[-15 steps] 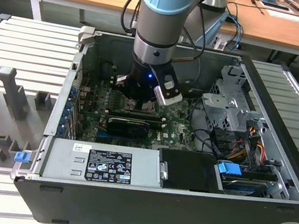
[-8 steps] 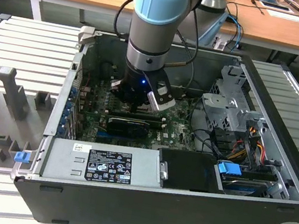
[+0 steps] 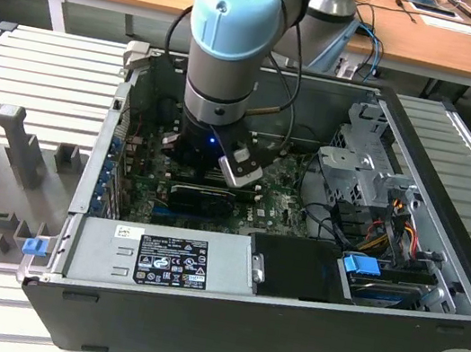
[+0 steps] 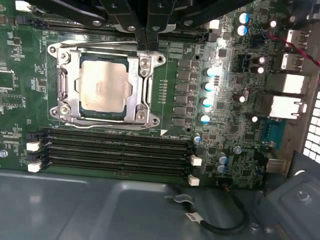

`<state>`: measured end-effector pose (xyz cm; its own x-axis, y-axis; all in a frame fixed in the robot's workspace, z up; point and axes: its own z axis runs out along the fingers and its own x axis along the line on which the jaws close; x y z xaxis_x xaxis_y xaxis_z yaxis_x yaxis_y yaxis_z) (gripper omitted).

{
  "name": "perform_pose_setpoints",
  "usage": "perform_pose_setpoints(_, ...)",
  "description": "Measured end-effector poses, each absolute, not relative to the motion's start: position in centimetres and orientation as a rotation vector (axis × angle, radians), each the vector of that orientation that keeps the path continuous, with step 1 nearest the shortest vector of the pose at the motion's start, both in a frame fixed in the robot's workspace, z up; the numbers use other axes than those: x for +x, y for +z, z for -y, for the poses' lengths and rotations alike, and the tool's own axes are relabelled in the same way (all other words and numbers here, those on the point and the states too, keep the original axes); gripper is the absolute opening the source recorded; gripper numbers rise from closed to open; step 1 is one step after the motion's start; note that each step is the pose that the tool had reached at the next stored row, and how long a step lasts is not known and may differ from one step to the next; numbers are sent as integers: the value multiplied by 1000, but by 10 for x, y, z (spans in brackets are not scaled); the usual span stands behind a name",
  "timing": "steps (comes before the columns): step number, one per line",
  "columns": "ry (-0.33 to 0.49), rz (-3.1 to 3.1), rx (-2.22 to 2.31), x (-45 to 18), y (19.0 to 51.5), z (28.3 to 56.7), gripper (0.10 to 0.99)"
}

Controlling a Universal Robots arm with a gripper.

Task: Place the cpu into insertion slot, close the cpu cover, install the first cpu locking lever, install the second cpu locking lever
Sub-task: 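Install the second cpu locking lever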

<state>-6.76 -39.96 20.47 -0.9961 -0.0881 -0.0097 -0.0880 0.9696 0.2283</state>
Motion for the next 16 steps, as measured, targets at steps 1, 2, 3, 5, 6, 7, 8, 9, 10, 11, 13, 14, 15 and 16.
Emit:
perform_pose_setpoints(1,-366,3117,139,-69,205,400,106)
perform_pose_setpoints(2,-374,3116,140,-70,204,400,106)
perform_pose_setpoints(3,-381,3115,140,-71,204,400,106)
perform_pose_setpoints(5,-385,3115,140,-75,203,399,106)
perform_pose_setpoints(6,-388,3115,140,-75,203,400,106)
perform_pose_setpoints(7,-396,3114,140,-75,201,399,106)
perform_pose_setpoints(8,-405,3113,140,-75,200,399,106)
perform_pose_setpoints(9,-410,3112,140,-75,200,398,106)
perform_pose_setpoints(10,-415,3112,140,-75,199,398,106)
perform_pose_setpoints(11,-424,3111,140,-75,199,397,106)
perform_pose_setpoints(13,-436,3109,140,-75,198,395,106)
perform_pose_setpoints(14,-439,3109,140,-75,197,395,106)
perform_pose_setpoints(15,-445,3109,140,-75,196,395,106)
perform_pose_setpoints(16,-448,3108,140,-75,196,395,106)
